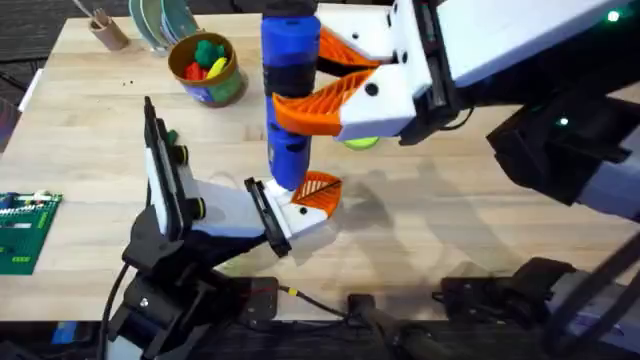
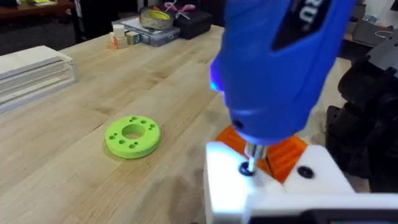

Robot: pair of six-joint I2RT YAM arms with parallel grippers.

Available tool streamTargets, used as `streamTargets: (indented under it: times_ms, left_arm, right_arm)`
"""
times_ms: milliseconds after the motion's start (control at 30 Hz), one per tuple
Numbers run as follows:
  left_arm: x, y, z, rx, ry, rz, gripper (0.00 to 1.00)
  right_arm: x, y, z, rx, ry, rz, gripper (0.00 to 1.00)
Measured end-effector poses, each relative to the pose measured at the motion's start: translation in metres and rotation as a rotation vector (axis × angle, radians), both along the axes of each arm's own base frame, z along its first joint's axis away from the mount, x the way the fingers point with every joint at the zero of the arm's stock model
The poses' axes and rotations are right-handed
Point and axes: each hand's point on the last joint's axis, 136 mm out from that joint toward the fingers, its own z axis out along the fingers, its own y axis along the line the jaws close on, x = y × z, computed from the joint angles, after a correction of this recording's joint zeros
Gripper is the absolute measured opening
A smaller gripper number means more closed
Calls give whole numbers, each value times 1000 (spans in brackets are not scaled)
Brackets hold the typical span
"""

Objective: Pick up the gripper from the table and insert it into the empty holder that is missing its gripper. Then pick up a screw, insert it into the mounting hole, and use the screwdriver to tighten it. Finally, clean up the table by picking up the vegetable and placing it into the bucket.

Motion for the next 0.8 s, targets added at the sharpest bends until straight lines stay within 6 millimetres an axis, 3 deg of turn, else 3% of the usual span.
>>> streamTargets:
  times_ms: [633, 800]
  left_arm:
    - [0, 0, 0, 0, 1, 0, 17]
    - [0, 0, 0, 0, 0, 0, 17]
  right_arm:
    - [4, 2, -7, -32, 5, -13, 111]
    - [1, 1, 2, 3, -47, -9, 109]
